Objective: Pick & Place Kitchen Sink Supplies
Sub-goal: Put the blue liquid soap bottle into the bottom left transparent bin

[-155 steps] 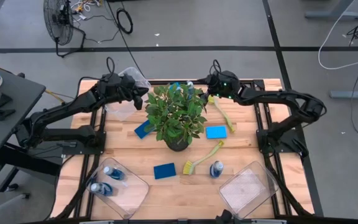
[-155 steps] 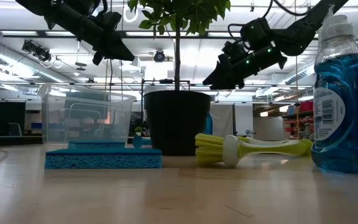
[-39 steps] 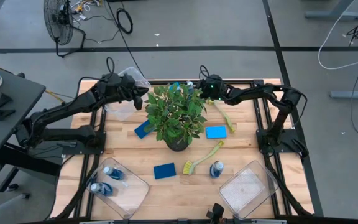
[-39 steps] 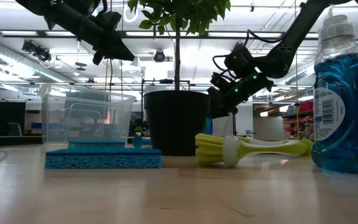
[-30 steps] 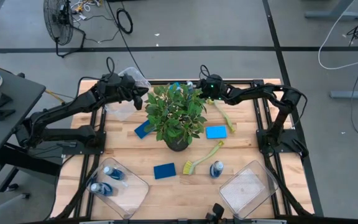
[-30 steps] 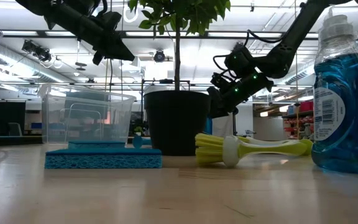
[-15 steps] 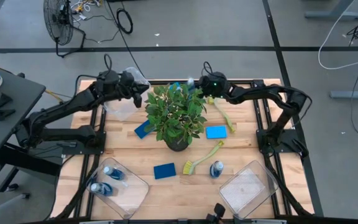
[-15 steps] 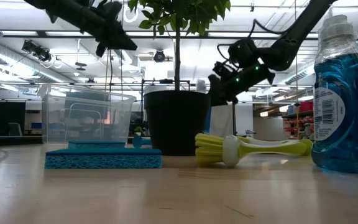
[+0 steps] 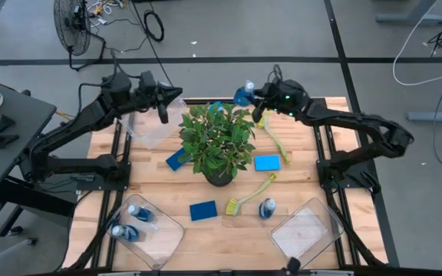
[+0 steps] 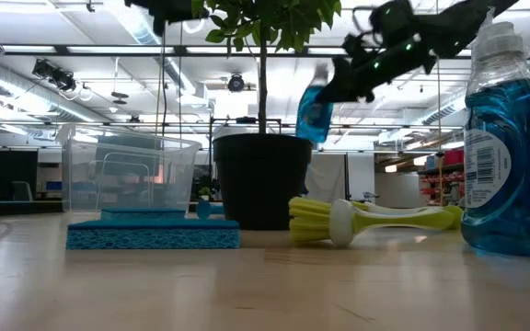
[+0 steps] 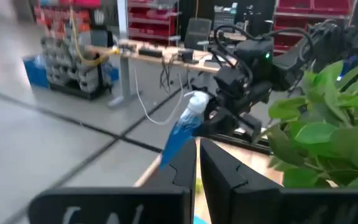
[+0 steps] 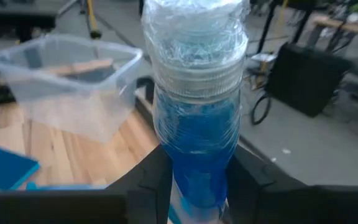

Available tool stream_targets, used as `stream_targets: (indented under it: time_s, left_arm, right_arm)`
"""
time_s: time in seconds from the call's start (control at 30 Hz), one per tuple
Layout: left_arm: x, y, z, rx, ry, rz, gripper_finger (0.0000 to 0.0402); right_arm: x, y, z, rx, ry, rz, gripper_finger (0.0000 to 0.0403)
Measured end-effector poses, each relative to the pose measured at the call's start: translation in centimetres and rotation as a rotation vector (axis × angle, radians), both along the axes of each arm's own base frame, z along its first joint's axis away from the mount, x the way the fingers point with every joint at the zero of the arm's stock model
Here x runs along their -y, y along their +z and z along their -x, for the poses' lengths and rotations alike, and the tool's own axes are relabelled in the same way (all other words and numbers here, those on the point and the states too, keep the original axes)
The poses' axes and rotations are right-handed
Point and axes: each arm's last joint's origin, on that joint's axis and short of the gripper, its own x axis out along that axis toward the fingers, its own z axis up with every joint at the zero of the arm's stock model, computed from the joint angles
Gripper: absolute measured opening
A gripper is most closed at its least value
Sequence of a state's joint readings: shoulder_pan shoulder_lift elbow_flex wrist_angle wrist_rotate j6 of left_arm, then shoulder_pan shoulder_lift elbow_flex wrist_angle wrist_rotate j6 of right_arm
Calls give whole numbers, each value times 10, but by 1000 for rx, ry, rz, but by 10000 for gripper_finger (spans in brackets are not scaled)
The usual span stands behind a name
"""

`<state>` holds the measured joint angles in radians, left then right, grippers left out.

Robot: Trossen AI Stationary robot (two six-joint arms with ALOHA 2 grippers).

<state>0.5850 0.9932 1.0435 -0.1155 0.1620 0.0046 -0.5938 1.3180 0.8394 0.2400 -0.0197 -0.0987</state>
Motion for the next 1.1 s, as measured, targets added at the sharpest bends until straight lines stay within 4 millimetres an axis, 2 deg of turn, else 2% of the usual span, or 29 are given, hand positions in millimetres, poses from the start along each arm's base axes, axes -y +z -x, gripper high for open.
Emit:
stream_targets:
  time_s: [0.1, 0.33, 0.53, 0.7, 0.8, 0.93, 1.1]
  left_arm:
    - [2, 14, 3, -1, -1, -94, 28]
    - [5, 37, 8, 42, 6, -138, 28]
    - [9, 55, 14, 70, -14, -190, 33]
    - [9, 54, 15, 48, 12, -174, 65]
    - [5, 49, 17, 7, 41, -140, 100]
    - [0, 45, 20, -21, 66, -101, 155]
    - [-6, 45, 24, -13, 112, -92, 220]
  right_arm:
    - [-7, 16, 11, 40, -19, 30, 114]
    - [-23, 48, 24, 102, -9, 68, 114]
    - [-22, 93, 20, 62, 8, 142, 115]
    - [-10, 124, 8, 70, 31, 167, 115]
    - [4, 129, -5, 74, 81, 146, 115]
    - [20, 124, -27, 54, 117, 122, 115]
    - [37, 96, -55, -4, 189, 55, 115]
